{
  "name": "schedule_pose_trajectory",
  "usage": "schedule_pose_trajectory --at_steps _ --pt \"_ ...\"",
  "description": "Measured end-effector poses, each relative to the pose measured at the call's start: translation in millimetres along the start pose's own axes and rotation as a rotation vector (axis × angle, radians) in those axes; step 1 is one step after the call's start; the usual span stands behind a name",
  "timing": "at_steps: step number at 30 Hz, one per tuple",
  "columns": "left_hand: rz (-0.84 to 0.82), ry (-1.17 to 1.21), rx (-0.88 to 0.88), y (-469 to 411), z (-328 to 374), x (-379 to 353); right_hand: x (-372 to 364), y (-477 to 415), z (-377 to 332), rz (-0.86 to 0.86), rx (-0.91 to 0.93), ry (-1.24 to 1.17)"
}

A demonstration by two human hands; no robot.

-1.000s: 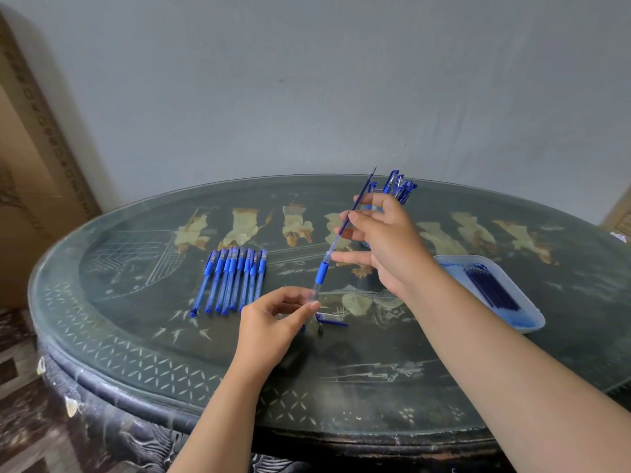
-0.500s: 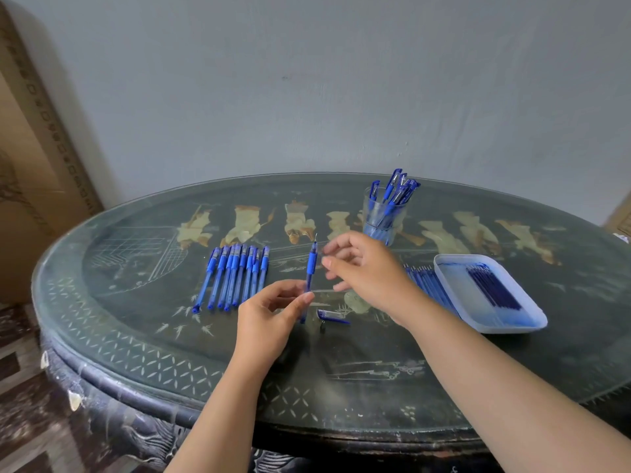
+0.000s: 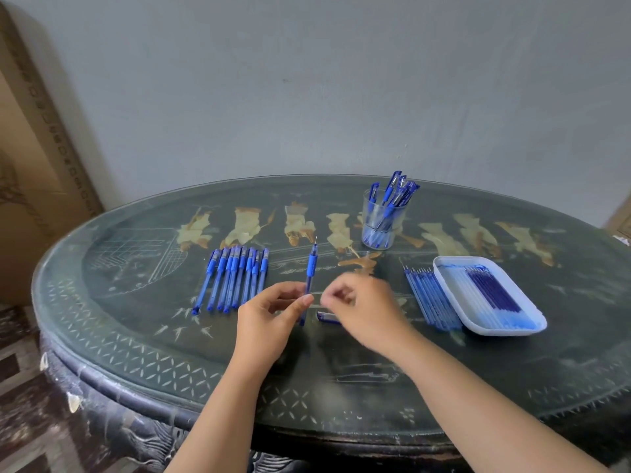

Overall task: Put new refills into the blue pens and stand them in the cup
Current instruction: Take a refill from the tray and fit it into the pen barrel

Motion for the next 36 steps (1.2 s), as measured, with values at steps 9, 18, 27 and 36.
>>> schedule_pose_trajectory --at_steps 9,18,27,36 --pt "-0.030 -0.048 0.000 0.0 -0.1 -4.0 64.8 -34.3 -27.7 0.134 -0.028 -0.430" --pt "-0.051 -0.061 -0.016 0.3 1.3 -4.2 54.3 -38.3 -34.4 0.011 0.018 -0.204" --pt "-0.040 -0.057 -0.017 -0.1 0.5 -3.4 42.9 -36.1 -25.4 0.003 -0.006 -0.087" --pt "-0.049 -0.058 -0.018 -0.6 -0.7 -4.5 34.9 -31.1 -21.3 0.024 -0.014 -0.286"
Point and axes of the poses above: each hand's wrist, its own y-axis away from the middle knuckle, its own x-axis out of the back of the hand, z = x × y, the point moved 10 cm from there along -y, towards the middle knuckle, and after that the axes turned 10 degrees about y, right-handed, at the moved point
